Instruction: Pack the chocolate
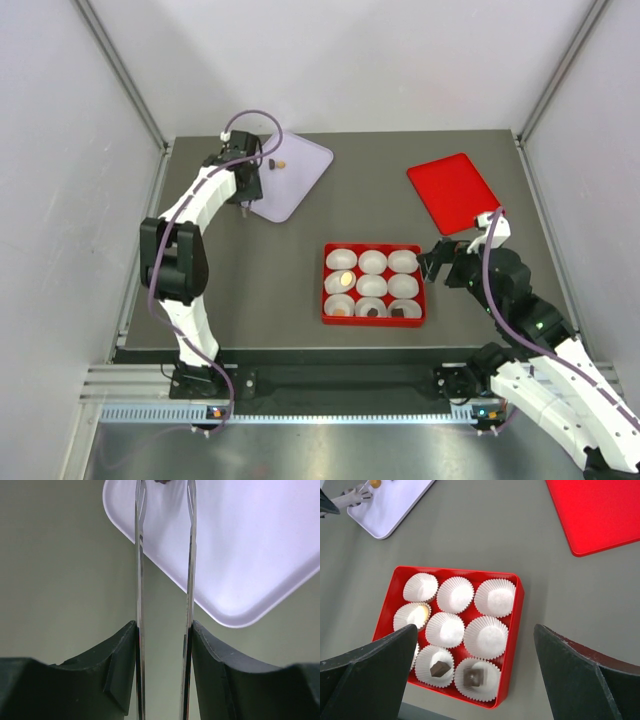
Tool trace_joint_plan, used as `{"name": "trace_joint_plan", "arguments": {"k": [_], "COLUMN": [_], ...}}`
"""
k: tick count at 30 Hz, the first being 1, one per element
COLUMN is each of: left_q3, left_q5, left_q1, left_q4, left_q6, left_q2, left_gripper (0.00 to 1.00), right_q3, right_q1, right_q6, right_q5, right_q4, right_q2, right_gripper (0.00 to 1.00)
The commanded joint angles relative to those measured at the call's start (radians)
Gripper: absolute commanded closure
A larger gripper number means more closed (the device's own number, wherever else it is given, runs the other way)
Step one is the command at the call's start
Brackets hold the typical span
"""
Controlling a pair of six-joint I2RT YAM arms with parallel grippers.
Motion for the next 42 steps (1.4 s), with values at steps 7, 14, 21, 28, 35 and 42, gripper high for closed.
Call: {"name": "trace_joint_plan", "arguments": {"k": [7, 14, 21, 28, 35, 42], "left_q3": [0.072, 0.096, 0.112, 0.113, 0.083, 0.035], "left_q5": [0.011, 0.037, 0.065, 0.117, 0.166, 0.214], "left_q1": [0.038, 0.044, 0.044, 0.043, 0.03, -0.003], "left_q4": [0.045, 0.046, 0.042, 0.019, 0.002, -0.038], "left_q6": [0.033, 0.046, 0.063, 0.082, 0.089, 0.086], "left_q2": [0.048, 0.076, 0.104, 0.102, 0.047, -0.016], "left_gripper": [0.5, 0.5, 0.51, 0.54, 0.58, 0.59], "right_q3": [0.015, 0.015, 0.007, 0.0, 0.013, 0.018], "right_q1": [-0.01, -0.009, -0.009, -0.01, -0.009, -0.01], "right_q6": [-0.028, -0.028, -0.028, -0.022, -0.014, -0.01], "right_q5": [0.03, 0.031, 0.033, 0.031, 0.021, 0.024], "right_q4": [0.048, 0.058, 0.066, 0.069, 0.061, 0.034], "right_q2": [0.016, 0.031, 0.042, 0.043, 0.037, 0.003], "right_gripper": [0.0, 0.0, 0.0, 0.0, 0.0, 0.0]}}
